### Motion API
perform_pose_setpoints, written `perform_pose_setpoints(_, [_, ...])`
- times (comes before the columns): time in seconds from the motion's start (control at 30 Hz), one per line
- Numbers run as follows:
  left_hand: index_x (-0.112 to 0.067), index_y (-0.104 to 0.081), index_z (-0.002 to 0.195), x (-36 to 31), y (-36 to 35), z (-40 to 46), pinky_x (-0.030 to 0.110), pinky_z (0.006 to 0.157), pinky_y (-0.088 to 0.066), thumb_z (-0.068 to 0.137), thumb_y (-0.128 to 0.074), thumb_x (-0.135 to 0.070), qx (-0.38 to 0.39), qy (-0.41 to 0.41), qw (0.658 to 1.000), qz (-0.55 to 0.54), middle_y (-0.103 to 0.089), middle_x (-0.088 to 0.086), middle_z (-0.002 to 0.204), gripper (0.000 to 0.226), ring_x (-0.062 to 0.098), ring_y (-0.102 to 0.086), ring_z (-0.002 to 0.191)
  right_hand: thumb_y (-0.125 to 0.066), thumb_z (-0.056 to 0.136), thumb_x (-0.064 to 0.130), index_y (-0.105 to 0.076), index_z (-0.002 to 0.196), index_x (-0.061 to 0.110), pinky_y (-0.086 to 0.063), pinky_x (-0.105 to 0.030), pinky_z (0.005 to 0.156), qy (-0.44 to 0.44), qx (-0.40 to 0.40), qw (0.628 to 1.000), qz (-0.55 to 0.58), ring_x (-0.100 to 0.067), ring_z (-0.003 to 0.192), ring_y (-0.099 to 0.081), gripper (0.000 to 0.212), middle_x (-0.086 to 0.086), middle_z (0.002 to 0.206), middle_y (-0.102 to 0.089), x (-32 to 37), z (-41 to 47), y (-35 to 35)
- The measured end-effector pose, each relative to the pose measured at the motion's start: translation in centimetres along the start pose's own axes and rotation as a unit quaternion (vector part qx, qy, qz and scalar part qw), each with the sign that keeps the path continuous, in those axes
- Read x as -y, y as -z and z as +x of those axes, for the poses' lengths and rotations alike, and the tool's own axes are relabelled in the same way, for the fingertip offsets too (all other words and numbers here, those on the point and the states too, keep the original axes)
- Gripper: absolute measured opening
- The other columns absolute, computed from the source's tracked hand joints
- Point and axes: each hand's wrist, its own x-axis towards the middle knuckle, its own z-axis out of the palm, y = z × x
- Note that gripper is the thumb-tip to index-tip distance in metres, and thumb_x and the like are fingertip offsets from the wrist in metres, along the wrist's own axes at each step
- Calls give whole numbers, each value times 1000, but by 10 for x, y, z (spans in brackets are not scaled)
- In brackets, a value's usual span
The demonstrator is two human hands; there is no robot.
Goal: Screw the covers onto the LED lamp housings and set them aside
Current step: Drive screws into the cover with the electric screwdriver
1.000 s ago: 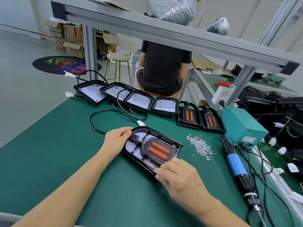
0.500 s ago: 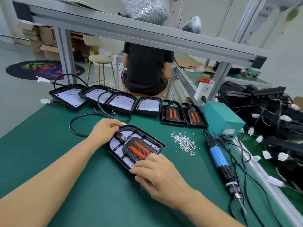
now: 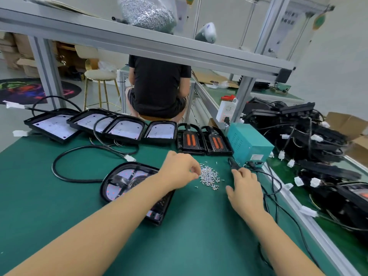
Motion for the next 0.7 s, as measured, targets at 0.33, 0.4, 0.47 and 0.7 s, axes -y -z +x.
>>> perform_pose_setpoints(0.33, [-22, -54, 70, -23, -28, 24, 37, 94, -27, 83, -58, -3, 96, 27, 977, 188, -70, 1, 86, 23, 23, -61, 88, -58, 94, 35, -33, 140, 8, -43, -32, 93, -94, 58, 994, 23, -27, 124, -43, 59, -10, 138, -42, -15, 8, -9])
perform_pose_setpoints(0.4, [-19, -42, 60, -25, -29, 25, 37, 98, -26, 81, -55, 0, 95, 28, 973, 210, -56, -2, 66, 32, 23, -55, 77, -57, 94, 34, -32, 140, 9, -43, -32, 91, -92, 56, 994, 17, -27, 123, -44, 58, -10, 137, -43, -15, 8, -10])
perform_pose_setpoints(0.47, [-18, -35, 57, -26, -31, 26, 37, 100, -25, 80, -54, 3, 90, 20, 969, 228, -42, -2, 57, 36, 22, -45, 66, -57, 95, 34, -33, 140, 10, -44, -31, 90, -90, 56, 994, 12, -27, 122, -44, 57, -10, 136, -44, -14, 9, -10])
perform_pose_setpoints(0.7, [-17, -27, 59, -32, -39, 22, 36, 97, -26, 76, -47, 10, 60, -13, 967, 249, -38, 1, 56, 37, 19, -44, 62, -56, 95, 33, -30, 142, 10, -44, -32, 89, -89, 52, 995, 19, -27, 121, -46, 58, -11, 136, -44, -15, 10, -12])
